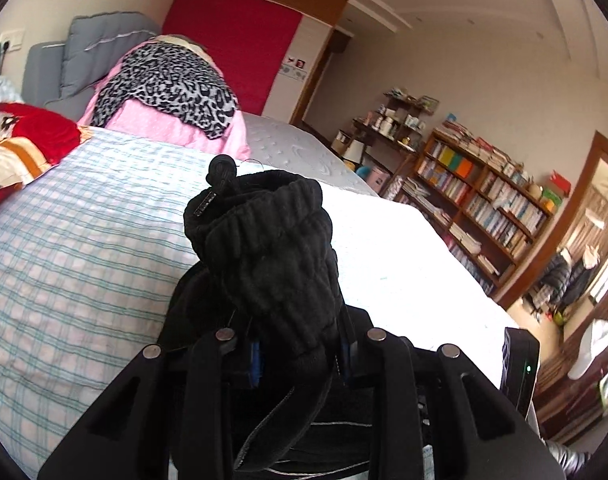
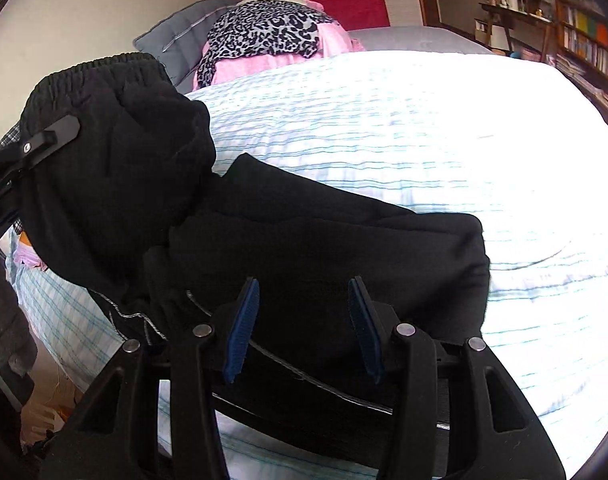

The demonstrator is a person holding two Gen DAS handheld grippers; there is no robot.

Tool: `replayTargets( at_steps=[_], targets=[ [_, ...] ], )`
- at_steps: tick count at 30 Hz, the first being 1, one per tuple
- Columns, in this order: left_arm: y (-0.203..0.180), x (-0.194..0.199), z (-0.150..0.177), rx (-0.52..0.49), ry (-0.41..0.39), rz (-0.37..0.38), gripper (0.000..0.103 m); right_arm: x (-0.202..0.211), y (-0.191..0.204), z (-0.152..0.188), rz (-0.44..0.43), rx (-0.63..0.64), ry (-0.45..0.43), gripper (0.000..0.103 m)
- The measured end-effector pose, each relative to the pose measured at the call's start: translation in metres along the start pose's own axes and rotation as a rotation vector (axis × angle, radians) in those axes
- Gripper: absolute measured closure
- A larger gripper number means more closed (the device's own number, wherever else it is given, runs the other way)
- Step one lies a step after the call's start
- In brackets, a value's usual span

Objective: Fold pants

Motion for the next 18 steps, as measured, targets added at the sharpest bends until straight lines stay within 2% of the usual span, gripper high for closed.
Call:
replayTargets(
  at_steps=[5,10,12,14,16,17,18],
  targets=[
    [-0.054,-0.034,0.037,-0.167,0.082,-0.005,0.076,0.01,-0.038,0.012,0.03,-0.081,0.002,0.055],
    [-0.088,-0.072,0.08,-0.362,0.164,-0.067,0.076,0.018,-0.065,0.018,0.035,-0.158,-0.004,0.055],
    [-0.095,-0.084,0.095,-0.405,0.2,-0.078,0.072,0.02,-0.07,0.018,0.033,-0.175,-0.011,0.055],
    [-0.102,-0.09,0.107,-0.412,0.23,-0.041,0.058,0.023,-0.074,0.019,0.039,-0.181,-0.019,0.055],
    [-0.111,-0.092,0.117,-0.411,0.262,0.044,0.053,0.024,-0.076,0.019,0.043,-0.184,-0.024,0.055],
    [-0.117,-0.091,0.123,-0.429,0.269,0.071,0.049,0.025,-0.077,0.018,0.044,-0.187,-0.027,0.055],
    [-0.124,-0.089,0.128,-0.453,0.266,0.095,0.048,0.026,-0.078,0.018,0.045,-0.188,-0.031,0.055]
  ],
)
Point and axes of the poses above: each gripper's, at about its wrist camera, not at the fingertips, and x roughly against the way its jaws point, y to its left, z to its underside, the point moved 1 cm from there along -x, roughly the way its jaws point, and after that the axes turned 3 degrees about x, right-handed, at the moved point
